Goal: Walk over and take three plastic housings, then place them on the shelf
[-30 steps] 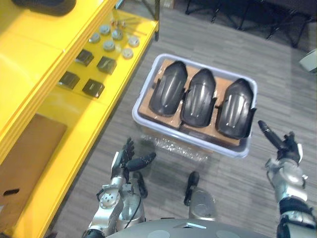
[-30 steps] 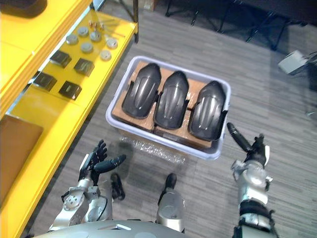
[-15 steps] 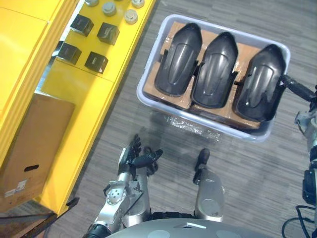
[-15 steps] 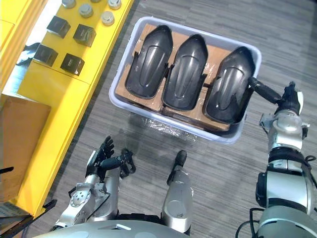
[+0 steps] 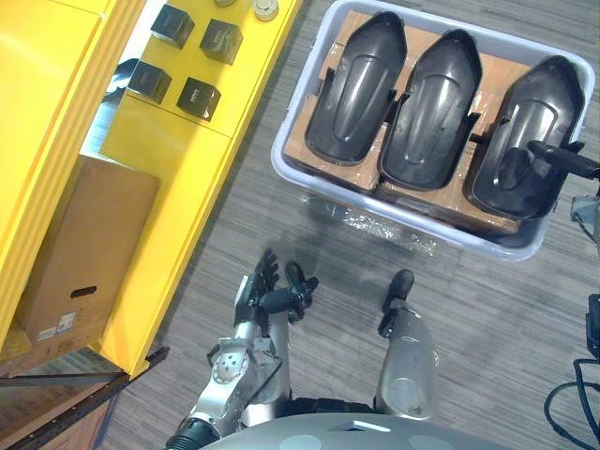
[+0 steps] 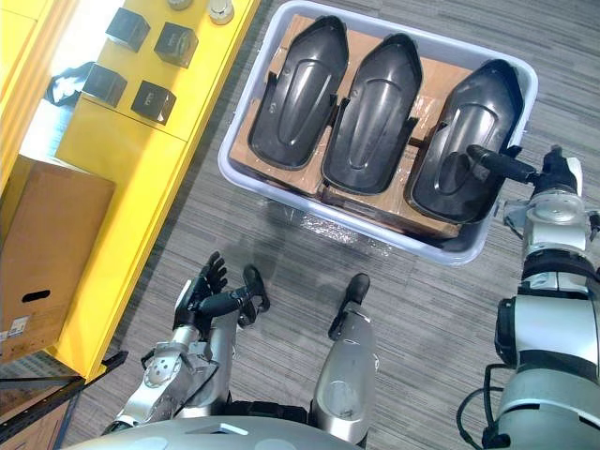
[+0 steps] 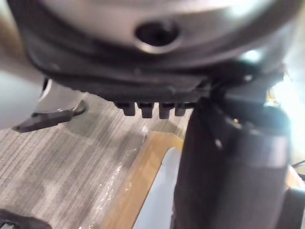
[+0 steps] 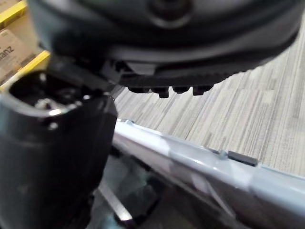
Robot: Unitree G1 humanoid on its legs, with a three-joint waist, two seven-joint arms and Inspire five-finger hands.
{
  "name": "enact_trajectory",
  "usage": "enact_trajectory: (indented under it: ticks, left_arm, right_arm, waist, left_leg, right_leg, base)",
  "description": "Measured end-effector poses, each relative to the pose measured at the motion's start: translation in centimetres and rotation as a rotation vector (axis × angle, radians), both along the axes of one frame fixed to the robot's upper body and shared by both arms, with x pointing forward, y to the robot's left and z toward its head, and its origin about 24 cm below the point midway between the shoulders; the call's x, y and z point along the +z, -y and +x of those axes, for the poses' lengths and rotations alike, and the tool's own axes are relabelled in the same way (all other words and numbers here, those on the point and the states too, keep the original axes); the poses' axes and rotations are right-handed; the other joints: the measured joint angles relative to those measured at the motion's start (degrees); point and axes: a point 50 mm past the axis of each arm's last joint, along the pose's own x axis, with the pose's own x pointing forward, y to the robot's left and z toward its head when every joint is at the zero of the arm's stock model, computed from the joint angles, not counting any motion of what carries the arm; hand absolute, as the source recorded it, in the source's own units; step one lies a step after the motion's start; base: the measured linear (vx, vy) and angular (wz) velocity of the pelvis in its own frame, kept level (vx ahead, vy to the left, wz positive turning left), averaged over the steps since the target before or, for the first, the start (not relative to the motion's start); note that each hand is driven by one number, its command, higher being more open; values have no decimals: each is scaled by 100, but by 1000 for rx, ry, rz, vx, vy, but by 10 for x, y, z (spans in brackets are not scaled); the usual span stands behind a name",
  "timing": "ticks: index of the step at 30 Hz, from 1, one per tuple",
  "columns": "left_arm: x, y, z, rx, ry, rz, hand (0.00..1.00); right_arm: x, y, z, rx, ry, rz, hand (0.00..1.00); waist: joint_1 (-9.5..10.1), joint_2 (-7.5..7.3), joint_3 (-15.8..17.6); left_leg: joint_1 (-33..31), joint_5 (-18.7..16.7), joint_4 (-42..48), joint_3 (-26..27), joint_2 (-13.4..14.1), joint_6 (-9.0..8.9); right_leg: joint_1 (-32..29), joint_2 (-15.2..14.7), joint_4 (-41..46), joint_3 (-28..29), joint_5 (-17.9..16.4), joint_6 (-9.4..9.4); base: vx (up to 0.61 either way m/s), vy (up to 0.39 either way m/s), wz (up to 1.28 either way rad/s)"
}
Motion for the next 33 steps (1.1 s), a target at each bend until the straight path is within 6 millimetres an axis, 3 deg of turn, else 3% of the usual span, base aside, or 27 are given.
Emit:
enact_trajectory:
  ticks: [1,6,11,17,25,33]
  left_arm:
    - [0,2,-1,-3,-5,-13,100]
    - [-1,10,-2,-4,-17,-39,100]
    - [-6,14,-5,9,-48,-57,100]
    - [-9,19,-6,-12,-63,-70,100]
    - [-10,25,-9,-62,-61,-81,100]
    - [-9,25,-9,-69,-58,-82,100]
  right_arm:
    - [2,0,1,-4,-8,1,0]
    - [5,3,-1,-31,-30,7,0]
    - [21,5,1,-59,-22,-59,0]
    - [29,17,-10,-184,-38,-170,0]
    - [42,17,-11,-223,-81,-370,0]
    - [39,17,-12,-216,-94,-470,0]
  waist:
    - [-1,4,-1]
    - [-7,83,2]
    - [5,290,0]
    - [114,392,-6]
    - [133,423,-28]
    - [106,415,-23]
  left_leg:
    - [0,1,-3,32,3,1]
    - [13,2,3,88,4,3]
    - [20,16,-40,131,-12,22]
    - [61,274,-382,72,-129,-2]
    - [121,479,-660,-15,-202,-13]
    - [249,545,-736,-50,-198,-19]
  right_leg:
    - [-33,1,0,34,9,-2]
    - [-60,2,-14,106,22,3]
    - [-115,-12,2,150,30,11]
    - [-213,-81,150,83,-18,-52]
    - [-212,-119,220,-17,-54,-93]
    - [-52,-100,176,-90,-53,-97]
  base:
    - [21,1,-13]
    - [22,-3,-7]
    - [2,-1,-2]
    - [-8,-30,8]
    - [-21,-20,9]
    - [17,2,2]
